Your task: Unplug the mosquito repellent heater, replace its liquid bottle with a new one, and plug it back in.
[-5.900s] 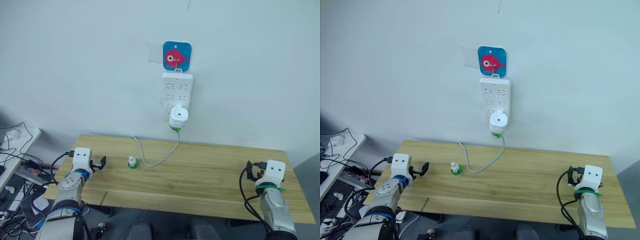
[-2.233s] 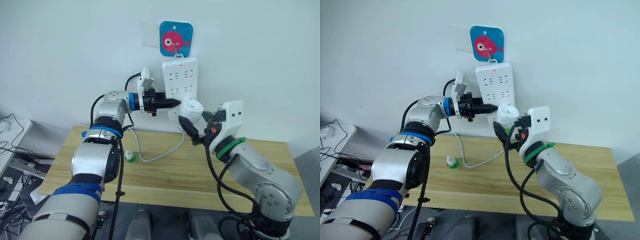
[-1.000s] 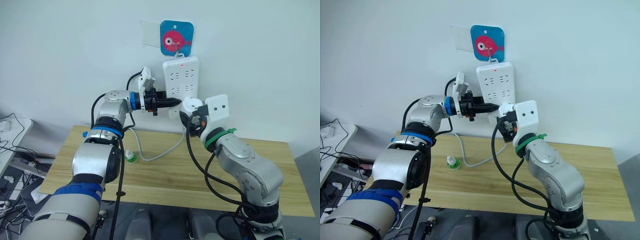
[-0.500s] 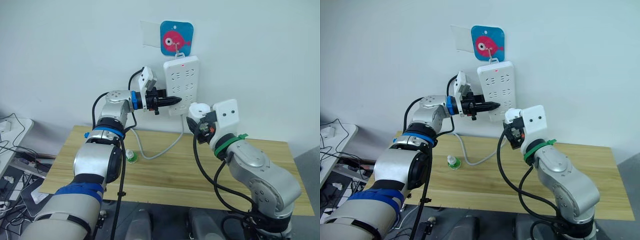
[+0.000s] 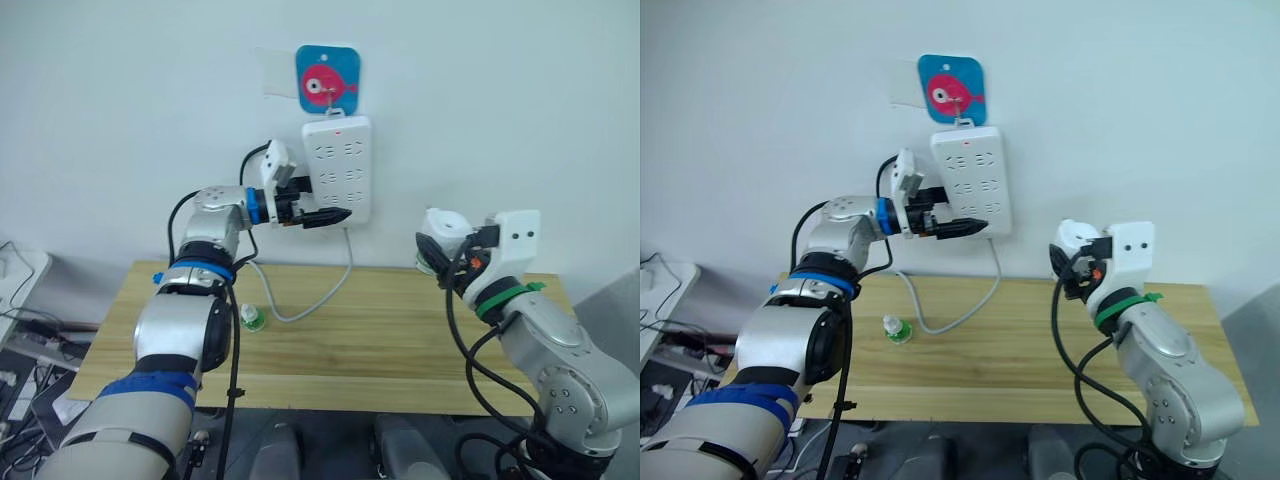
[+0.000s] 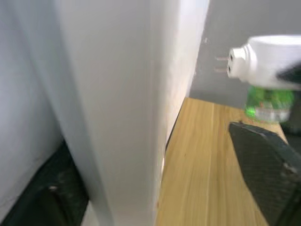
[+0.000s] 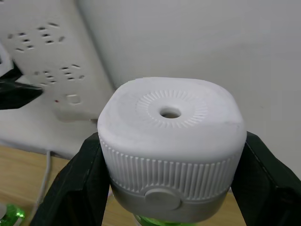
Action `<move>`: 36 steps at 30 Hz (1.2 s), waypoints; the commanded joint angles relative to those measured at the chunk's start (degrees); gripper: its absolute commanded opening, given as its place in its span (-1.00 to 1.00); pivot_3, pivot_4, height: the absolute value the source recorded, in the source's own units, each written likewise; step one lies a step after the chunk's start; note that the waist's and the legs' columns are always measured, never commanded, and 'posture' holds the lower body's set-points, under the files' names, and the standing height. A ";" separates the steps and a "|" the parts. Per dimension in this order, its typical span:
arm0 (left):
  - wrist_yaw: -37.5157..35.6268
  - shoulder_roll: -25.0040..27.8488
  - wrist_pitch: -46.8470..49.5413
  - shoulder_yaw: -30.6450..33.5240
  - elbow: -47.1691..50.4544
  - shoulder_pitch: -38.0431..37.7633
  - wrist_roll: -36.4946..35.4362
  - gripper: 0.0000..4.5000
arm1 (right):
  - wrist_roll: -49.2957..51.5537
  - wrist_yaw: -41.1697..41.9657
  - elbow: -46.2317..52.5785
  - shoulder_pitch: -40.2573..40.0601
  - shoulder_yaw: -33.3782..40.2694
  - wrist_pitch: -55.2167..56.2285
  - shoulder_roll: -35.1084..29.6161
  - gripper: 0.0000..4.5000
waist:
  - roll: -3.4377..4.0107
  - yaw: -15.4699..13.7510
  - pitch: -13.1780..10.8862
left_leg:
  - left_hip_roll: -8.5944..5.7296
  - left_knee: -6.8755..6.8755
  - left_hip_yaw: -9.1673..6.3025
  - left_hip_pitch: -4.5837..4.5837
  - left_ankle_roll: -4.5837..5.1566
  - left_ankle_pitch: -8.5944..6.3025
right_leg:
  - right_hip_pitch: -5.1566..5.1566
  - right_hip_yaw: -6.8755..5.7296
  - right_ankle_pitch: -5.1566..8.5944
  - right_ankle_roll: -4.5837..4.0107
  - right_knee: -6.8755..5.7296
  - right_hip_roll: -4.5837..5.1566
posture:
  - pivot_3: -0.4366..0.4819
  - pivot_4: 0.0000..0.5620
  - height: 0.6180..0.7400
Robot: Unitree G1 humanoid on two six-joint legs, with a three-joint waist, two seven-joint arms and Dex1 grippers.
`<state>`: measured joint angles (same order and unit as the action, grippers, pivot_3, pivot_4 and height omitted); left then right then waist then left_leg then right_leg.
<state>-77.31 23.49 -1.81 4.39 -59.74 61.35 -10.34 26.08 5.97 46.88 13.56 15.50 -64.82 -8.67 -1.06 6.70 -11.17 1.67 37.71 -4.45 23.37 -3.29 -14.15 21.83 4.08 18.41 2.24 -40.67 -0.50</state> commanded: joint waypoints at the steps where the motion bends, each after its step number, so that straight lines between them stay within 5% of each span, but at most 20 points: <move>1: -1.31 5.53 1.05 0.57 8.46 -7.97 -0.58 0.99 | 2.95 1.32 -0.82 0.94 3.11 3.74 0.52 0.35 | 0.01 1.11 0.00 | 0.01 -0.10 0.01 -0.11 0.01 0.00 | 0.03 0.09 0.07 -0.11 -0.13 -0.04 | -0.18 -0.44 1.00; 5: -1.84 8.63 1.56 0.93 25.08 -18.17 -3.49 0.99 | 6.29 1.31 -3.88 0.94 6.21 4.90 2.21 0.35 | 0.00 0.66 0.00 | 0.12 -0.85 -0.11 -0.19 -0.14 0.25 | 0.29 -0.09 0.28 -0.49 -0.23 -0.06 | -0.08 -0.46 1.00; 10: 2.26 7.63 5.92 0.21 49.68 -29.39 -8.73 0.99 | 12.03 -1.04 -6.80 1.93 11.44 4.60 5.24 0.35 | 0.02 -1.97 0.02 | 0.21 -0.81 -0.25 0.23 -0.19 0.28 | 0.52 -0.14 0.35 -0.62 -0.20 0.02 | -0.02 -0.47 1.00; 14: 7.14 4.18 8.40 -2.26 59.48 -32.65 -10.46 0.99 | 18.77 -4.66 -8.53 2.50 15.17 3.64 8.02 0.35 | 0.02 -3.63 0.03 | 0.00 -0.78 -0.17 0.23 -0.47 0.45 | 0.46 -0.17 0.33 -0.58 -0.20 0.44 | -0.01 -0.48 1.00; 19: 13.93 -4.10 1.33 -7.15 55.39 -29.41 -5.70 0.99 | 30.20 -12.03 -10.47 3.16 18.75 4.17 12.01 0.35 | 0.00 -4.38 0.07 | -0.16 -0.74 -0.06 0.22 -0.48 0.45 | 0.40 -0.25 0.26 -0.44 -0.13 0.52 | -0.04 -0.48 1.00; 27: 14.41 -12.11 -7.62 -11.08 43.31 -22.42 -4.84 0.99 | 43.13 -21.65 -11.30 0.42 18.11 11.18 12.78 0.35 | 0.03 -3.56 0.08 | -0.10 -0.78 -0.05 0.22 -0.47 0.45 | 0.45 -0.23 0.26 -0.45 -0.13 0.21 | -0.11 -0.49 1.00; 36: 18.02 -18.92 -10.04 -14.98 43.64 -25.32 -3.81 0.99 | 52.17 -29.32 -9.51 -1.77 11.90 20.35 11.32 0.35 | 0.12 -2.74 0.14 | -0.06 -0.76 -0.03 0.17 -0.46 0.46 | 0.44 -0.15 0.26 -0.45 -0.19 0.13 | -0.19 -0.51 1.00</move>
<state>-60.37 5.28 -10.52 -9.89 -17.61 35.98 -14.36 75.27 -22.77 33.99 11.73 28.87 -46.70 3.32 -0.93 3.96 -11.03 1.61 36.97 -4.47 23.55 -3.75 -13.69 22.27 3.95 18.67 1.79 -40.85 -0.37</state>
